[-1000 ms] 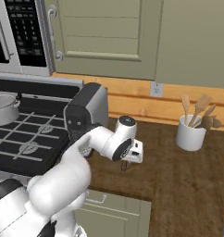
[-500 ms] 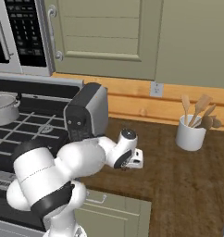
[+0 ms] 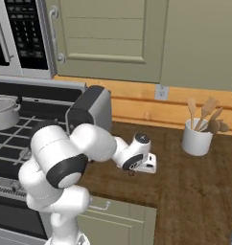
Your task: Put the bell pepper and avocado in the pot. Retrieve the spatula and lightly stir the vegetables in the pot.
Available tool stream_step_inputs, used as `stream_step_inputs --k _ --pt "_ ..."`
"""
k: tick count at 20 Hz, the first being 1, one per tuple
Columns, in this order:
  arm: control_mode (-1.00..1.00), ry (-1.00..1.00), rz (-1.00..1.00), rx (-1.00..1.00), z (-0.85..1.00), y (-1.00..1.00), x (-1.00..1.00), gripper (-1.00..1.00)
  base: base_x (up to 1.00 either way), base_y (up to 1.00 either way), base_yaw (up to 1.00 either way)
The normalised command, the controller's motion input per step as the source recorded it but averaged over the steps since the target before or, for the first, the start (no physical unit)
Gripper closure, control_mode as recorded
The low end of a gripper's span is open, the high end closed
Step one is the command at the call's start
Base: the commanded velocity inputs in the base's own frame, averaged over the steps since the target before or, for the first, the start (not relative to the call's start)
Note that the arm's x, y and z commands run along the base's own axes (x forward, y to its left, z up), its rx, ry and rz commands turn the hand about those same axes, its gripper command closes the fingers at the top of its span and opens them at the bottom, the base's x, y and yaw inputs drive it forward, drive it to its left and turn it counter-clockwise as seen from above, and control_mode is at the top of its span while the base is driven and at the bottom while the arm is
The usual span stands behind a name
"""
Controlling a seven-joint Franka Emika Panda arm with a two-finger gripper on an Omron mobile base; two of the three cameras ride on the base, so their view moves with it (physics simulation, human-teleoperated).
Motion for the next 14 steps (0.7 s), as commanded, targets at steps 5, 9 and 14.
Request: stream_step_inputs --k 5,9,14 --pt "-1.00 0.00 0.00 0.00 -0.36 -0.01 -0.08 1.00 0.00 0.00 0.00" --pt "-1.00 -0.03 0.00 0.00 0.13 0.00 -0.18 1.00 0.00 0.00 0.00" --pt "-1.00 -0.21 -0.04 0.00 0.95 0.18 -0.67 1.00 0.00 0.00 0.00"
